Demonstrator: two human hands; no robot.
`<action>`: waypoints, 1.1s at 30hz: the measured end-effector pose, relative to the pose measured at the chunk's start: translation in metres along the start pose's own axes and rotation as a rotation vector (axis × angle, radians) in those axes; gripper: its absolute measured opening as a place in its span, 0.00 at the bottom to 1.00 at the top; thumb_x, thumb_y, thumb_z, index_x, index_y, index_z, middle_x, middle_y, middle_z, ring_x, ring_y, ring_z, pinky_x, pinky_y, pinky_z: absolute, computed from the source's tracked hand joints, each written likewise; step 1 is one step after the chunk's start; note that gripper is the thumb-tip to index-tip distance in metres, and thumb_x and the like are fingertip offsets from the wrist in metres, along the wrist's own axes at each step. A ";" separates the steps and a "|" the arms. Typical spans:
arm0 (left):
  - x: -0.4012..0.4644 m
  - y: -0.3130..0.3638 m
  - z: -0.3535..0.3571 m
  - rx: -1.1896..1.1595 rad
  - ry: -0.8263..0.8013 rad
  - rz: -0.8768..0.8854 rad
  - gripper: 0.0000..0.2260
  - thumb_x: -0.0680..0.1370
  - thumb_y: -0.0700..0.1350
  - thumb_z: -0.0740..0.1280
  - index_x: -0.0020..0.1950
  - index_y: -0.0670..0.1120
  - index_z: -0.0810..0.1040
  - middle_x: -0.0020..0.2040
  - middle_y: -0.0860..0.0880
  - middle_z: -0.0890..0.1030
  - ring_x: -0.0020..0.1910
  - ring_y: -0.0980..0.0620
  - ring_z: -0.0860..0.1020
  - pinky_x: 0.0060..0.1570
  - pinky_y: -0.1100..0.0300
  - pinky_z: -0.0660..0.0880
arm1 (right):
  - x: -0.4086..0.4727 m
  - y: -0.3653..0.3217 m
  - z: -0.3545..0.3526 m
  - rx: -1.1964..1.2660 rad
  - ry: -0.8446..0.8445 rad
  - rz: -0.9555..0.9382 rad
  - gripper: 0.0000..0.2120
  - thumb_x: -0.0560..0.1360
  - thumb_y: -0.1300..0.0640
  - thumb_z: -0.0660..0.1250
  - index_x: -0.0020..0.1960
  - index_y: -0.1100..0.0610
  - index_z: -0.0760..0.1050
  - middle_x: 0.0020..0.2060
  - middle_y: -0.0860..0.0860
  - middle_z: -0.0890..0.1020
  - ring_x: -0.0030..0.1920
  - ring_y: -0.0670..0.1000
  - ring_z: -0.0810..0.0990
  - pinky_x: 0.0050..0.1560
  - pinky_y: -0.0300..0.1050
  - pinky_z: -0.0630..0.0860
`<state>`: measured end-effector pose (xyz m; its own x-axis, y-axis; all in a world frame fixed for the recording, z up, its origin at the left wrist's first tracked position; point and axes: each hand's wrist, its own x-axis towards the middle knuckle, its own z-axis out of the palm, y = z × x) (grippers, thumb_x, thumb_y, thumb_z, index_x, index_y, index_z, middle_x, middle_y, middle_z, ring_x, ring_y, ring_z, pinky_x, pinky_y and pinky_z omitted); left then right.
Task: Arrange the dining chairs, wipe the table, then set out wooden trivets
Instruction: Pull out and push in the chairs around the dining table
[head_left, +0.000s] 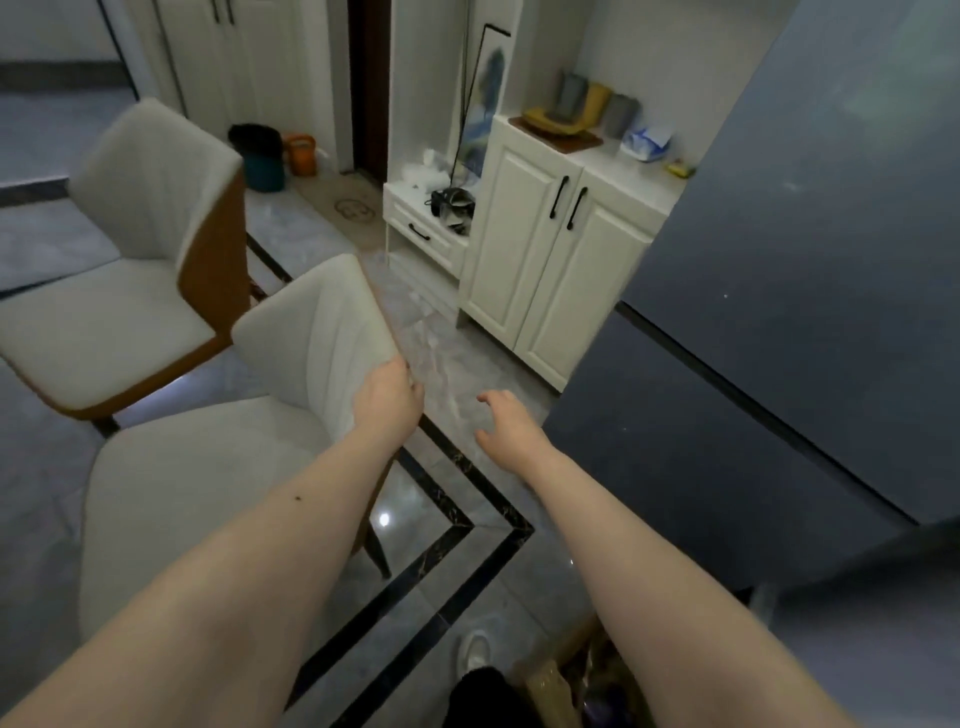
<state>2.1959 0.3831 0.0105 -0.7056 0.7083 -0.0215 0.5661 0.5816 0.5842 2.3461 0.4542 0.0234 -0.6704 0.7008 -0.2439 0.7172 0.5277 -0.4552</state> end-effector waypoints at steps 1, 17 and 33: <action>0.015 0.004 0.003 -0.018 0.032 -0.053 0.14 0.79 0.48 0.60 0.61 0.42 0.71 0.54 0.43 0.77 0.52 0.42 0.76 0.51 0.51 0.75 | 0.022 0.004 -0.006 -0.004 -0.012 -0.036 0.25 0.78 0.58 0.63 0.74 0.57 0.61 0.70 0.54 0.65 0.69 0.54 0.67 0.68 0.45 0.65; 0.141 -0.002 0.032 -0.082 0.012 -0.660 0.25 0.73 0.51 0.69 0.65 0.41 0.66 0.62 0.41 0.73 0.60 0.42 0.74 0.57 0.51 0.74 | 0.249 -0.040 -0.036 -0.226 -0.224 -0.602 0.25 0.76 0.63 0.65 0.72 0.59 0.64 0.68 0.56 0.68 0.68 0.55 0.68 0.68 0.45 0.63; 0.176 -0.013 0.044 -0.107 0.036 -0.769 0.21 0.72 0.47 0.71 0.60 0.41 0.71 0.55 0.44 0.77 0.54 0.45 0.77 0.42 0.60 0.69 | 0.344 -0.117 -0.007 -0.749 -0.391 -1.378 0.27 0.71 0.61 0.71 0.69 0.53 0.70 0.69 0.51 0.70 0.71 0.52 0.65 0.75 0.49 0.53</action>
<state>2.0827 0.5180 -0.0370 -0.8978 0.1064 -0.4274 -0.1316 0.8613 0.4908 2.0330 0.6367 -0.0014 -0.7714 -0.5763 -0.2700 -0.5912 0.8059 -0.0314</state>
